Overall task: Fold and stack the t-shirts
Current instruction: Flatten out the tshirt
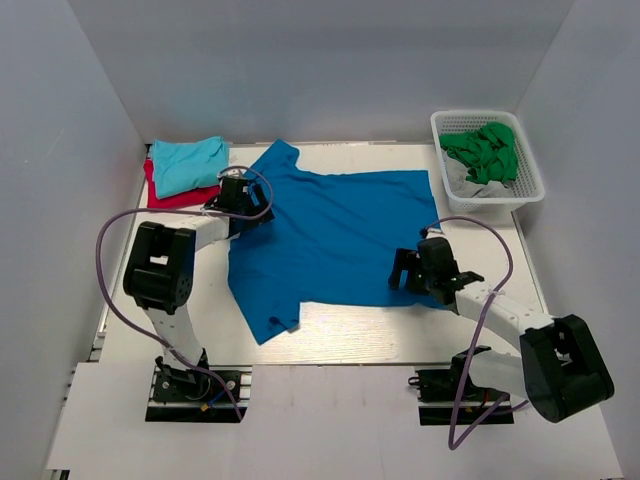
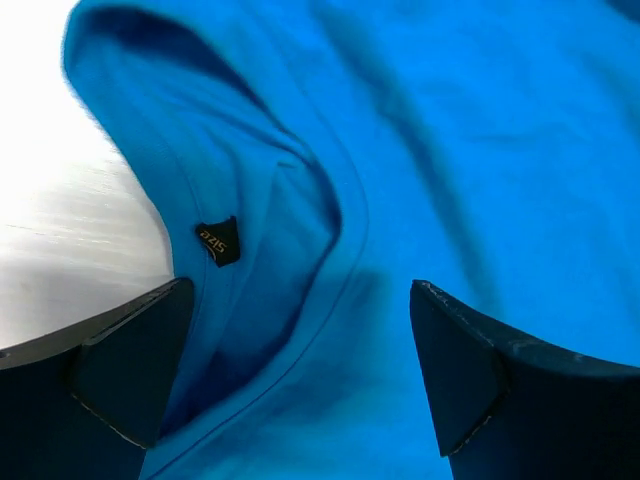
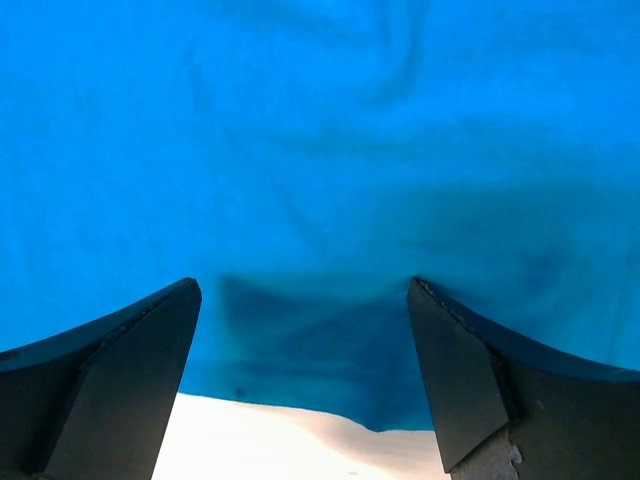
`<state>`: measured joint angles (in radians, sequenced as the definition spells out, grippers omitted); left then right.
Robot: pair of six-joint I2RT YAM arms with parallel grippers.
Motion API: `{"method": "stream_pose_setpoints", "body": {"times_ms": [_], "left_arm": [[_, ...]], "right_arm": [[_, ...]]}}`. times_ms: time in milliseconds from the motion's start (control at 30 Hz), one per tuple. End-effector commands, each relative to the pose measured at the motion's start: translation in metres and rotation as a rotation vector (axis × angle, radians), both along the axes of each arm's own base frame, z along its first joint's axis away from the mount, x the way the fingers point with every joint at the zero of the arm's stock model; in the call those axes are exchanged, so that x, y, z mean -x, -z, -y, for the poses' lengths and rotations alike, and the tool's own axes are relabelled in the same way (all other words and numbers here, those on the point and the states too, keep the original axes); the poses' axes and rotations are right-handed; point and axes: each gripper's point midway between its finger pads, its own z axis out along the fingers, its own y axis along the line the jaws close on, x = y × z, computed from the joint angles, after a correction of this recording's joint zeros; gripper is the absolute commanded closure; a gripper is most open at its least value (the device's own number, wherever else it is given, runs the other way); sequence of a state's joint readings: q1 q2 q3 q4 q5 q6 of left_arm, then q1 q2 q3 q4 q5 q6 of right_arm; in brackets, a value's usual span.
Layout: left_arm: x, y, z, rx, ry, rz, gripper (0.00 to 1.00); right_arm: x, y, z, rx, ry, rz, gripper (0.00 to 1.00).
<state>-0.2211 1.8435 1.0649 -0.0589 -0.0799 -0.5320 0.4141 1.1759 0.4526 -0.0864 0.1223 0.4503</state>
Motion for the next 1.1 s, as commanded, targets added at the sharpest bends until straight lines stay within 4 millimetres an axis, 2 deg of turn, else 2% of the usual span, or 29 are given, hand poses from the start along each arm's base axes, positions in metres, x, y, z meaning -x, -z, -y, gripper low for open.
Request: {"method": "stream_pose_setpoints", "body": {"times_ms": [0, 67, 100, 133, 200, 300, 433, 533, 567, 633, 700, 833, 867, 967, 1000, 1033, 1067], "left_arm": [[0.024, 0.029, -0.029, -0.127, -0.101, -0.147, 0.00], [0.028, 0.023, -0.041, -0.176, -0.166, -0.187, 0.00], [0.036, 0.022, -0.053, -0.208, -0.251, -0.219, 0.00], [0.061, 0.029, -0.063, -0.255, -0.285, -0.314, 0.00], [0.076, 0.034, -0.075, -0.277, -0.362, -0.362, 0.00], [0.093, 0.029, -0.094, -0.331, -0.434, -0.370, 0.00], [0.091, 0.013, -0.104, -0.378, -0.484, -0.360, 0.00], [0.087, -0.008, -0.110, -0.412, -0.522, -0.355, 0.00], [0.090, -0.008, -0.107, -0.420, -0.509, -0.364, 0.00], [0.079, -0.027, -0.101, -0.412, -0.463, -0.303, 0.00], [0.071, -0.036, -0.089, -0.347, -0.413, -0.265, 0.00], [0.063, -0.065, -0.068, -0.233, -0.292, -0.148, 0.00], [0.060, -0.080, -0.063, -0.202, -0.266, -0.098, 0.00], [0.046, -0.099, -0.043, -0.126, -0.155, 0.010, 0.00], [0.038, -0.101, -0.037, -0.102, -0.127, 0.047, 0.00], [0.037, -0.102, -0.028, -0.068, -0.096, 0.052, 0.00], [0.029, -0.109, -0.023, -0.057, -0.074, 0.071, 0.00]], "right_arm": [[0.007, 0.017, 0.018, 0.064, 0.093, -0.067, 0.10], [0.011, 0.020, 0.023, 0.079, 0.119, -0.083, 0.10], [0.011, 0.020, 0.024, 0.080, 0.138, -0.089, 0.10], [0.010, 0.020, 0.029, 0.101, 0.158, -0.089, 0.10], [0.012, 0.021, 0.032, 0.112, 0.185, -0.105, 0.10], [0.015, 0.023, 0.033, 0.113, 0.190, -0.117, 0.10], [0.014, 0.022, 0.034, 0.117, 0.190, -0.116, 0.10], [0.014, 0.023, 0.033, 0.117, 0.194, -0.123, 0.10], [0.015, 0.024, 0.033, 0.118, 0.190, -0.127, 0.10], [0.012, 0.020, 0.028, 0.105, 0.167, -0.106, 0.10], [0.011, 0.016, 0.017, 0.059, 0.111, -0.095, 0.10], [0.000, -0.006, 0.005, 0.004, 0.060, -0.014, 0.10], [-0.004, -0.015, 0.003, -0.008, 0.058, 0.020, 0.10], [-0.014, -0.030, -0.001, -0.026, 0.050, 0.073, 0.10], [-0.016, -0.031, 0.000, -0.022, 0.056, 0.082, 0.10], [-0.025, -0.041, -0.003, -0.036, 0.063, 0.111, 0.10], [-0.028, -0.041, -0.003, -0.028, 0.069, 0.107, 0.10]]}}
